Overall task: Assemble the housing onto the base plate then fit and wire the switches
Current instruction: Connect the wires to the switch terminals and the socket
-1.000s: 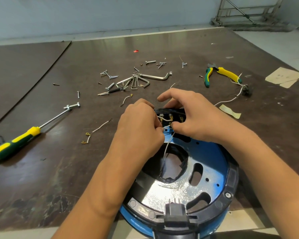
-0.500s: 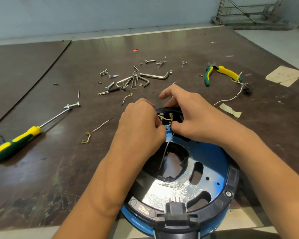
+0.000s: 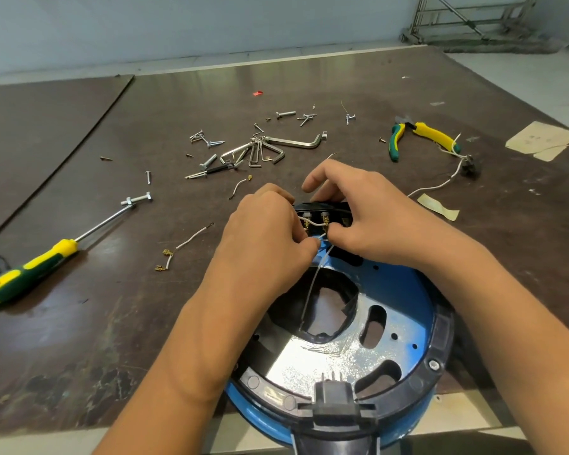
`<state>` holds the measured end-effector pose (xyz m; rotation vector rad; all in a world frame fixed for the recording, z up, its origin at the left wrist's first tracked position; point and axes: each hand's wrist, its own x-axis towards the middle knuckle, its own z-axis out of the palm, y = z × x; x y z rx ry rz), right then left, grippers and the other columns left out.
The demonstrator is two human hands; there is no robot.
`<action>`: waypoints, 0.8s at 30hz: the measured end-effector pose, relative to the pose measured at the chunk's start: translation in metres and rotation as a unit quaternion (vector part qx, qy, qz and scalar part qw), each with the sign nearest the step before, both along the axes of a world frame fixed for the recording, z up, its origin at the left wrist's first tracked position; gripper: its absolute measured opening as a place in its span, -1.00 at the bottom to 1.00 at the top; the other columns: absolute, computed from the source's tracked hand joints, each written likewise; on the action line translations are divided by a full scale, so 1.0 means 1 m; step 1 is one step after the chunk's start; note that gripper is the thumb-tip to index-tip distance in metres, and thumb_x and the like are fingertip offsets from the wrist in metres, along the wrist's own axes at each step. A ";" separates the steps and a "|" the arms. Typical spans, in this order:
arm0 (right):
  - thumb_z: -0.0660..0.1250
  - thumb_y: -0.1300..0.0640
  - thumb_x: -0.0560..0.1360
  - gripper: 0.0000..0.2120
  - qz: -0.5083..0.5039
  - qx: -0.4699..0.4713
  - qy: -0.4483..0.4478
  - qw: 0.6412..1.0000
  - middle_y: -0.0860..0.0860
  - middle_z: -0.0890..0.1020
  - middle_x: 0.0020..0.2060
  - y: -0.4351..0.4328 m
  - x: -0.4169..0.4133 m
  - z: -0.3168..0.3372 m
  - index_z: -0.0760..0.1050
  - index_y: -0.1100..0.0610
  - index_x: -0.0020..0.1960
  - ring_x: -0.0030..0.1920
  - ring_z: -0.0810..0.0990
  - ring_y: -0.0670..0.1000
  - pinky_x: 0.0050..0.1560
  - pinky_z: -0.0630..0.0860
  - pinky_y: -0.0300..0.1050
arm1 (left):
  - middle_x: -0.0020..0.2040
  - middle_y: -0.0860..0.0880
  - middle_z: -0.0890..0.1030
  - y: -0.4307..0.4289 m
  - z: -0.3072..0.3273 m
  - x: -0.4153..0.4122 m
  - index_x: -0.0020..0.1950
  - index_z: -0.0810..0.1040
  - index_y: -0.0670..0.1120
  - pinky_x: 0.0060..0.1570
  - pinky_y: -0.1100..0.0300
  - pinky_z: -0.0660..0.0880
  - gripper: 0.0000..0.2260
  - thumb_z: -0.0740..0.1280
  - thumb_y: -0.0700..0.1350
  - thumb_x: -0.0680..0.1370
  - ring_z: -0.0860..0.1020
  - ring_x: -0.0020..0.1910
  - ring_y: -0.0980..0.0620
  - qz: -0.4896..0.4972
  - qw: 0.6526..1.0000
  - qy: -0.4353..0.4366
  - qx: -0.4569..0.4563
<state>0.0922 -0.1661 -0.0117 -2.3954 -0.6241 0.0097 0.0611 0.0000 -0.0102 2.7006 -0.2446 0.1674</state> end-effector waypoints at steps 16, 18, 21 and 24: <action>0.50 0.17 0.41 -0.35 0.056 -0.118 -0.013 0.991 -0.09 0.49 0.24 -0.001 -0.003 0.003 0.29 -0.17 0.37 0.22 0.48 -0.04 0.20 0.50 0.08 | 0.12 0.03 0.61 0.016 0.013 0.000 -0.23 0.74 -0.06 -0.08 0.27 0.31 -0.75 0.44 0.09 0.50 0.37 0.02 0.28 -0.038 0.998 0.046 0.031; 0.53 0.10 0.41 -0.37 0.059 -0.109 -0.014 0.992 -0.09 0.51 0.24 -0.003 -0.002 0.002 0.32 -0.14 0.37 0.22 0.49 -0.05 0.22 0.49 0.05 | 0.17 0.05 0.58 0.017 0.014 0.000 -0.23 0.74 -0.04 -0.05 0.25 0.33 -0.75 0.43 0.09 0.51 0.44 0.13 0.22 -0.037 0.998 0.051 0.023; 0.56 0.04 0.39 -0.37 0.060 -0.087 -0.009 0.994 -0.11 0.53 0.24 -0.005 -0.002 0.002 0.36 -0.12 0.36 0.23 0.49 -0.08 0.25 0.47 0.01 | 0.10 0.04 0.62 0.019 0.014 0.000 -0.23 0.74 -0.05 -0.11 0.27 0.28 -0.74 0.41 0.09 0.52 0.38 0.02 0.30 -0.039 0.998 0.043 0.014; 0.56 0.00 0.39 -0.39 0.061 -0.078 -0.008 0.995 -0.11 0.55 0.22 -0.005 -0.001 0.002 0.37 -0.12 0.35 0.23 0.50 -0.09 0.25 0.47 0.00 | 0.04 0.03 0.64 0.022 0.016 0.001 -0.26 0.73 -0.05 -0.13 0.27 0.27 -0.73 0.40 0.08 0.53 0.40 0.06 0.32 -0.047 0.998 0.044 0.001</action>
